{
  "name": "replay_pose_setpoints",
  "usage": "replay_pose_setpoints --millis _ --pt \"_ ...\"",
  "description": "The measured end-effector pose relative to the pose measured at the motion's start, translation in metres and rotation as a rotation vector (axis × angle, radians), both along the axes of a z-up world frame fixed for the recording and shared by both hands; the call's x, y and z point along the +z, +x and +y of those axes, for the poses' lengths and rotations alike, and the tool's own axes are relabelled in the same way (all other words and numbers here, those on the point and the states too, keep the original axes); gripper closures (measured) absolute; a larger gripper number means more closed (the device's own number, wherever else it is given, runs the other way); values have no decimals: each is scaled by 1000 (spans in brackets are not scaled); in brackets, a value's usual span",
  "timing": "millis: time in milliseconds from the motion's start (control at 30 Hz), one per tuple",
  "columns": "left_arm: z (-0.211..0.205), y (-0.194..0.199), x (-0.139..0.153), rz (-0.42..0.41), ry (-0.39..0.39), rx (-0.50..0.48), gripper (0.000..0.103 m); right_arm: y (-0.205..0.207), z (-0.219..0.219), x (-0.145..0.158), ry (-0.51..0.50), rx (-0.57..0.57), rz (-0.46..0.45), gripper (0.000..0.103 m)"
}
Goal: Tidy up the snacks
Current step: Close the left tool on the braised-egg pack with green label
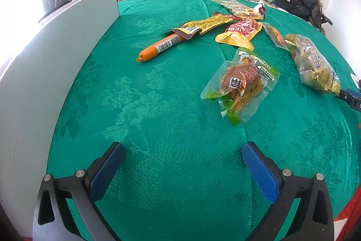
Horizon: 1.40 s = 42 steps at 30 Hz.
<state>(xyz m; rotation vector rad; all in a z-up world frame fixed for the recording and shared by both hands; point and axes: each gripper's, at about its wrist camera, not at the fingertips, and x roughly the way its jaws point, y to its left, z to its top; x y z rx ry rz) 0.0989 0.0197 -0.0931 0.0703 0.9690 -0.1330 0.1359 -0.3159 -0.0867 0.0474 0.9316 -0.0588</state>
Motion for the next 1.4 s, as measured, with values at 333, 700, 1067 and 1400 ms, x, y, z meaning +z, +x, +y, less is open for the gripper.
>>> replay_pose_setpoints --millis 333,700,1067,1400 --pt "-1 4 1 40 -4 19 0 0 0 0 0 0 0 7" --pt "-28 30 30 155 -23 -249 0 0 0 0 0 0 0 7" --pt "-91 94 7 194 48 -358 0 0 0 0 0 0 0 7" --pt "-52 71 17 135 -19 -57 41 0 0 0 1 0 0 7"
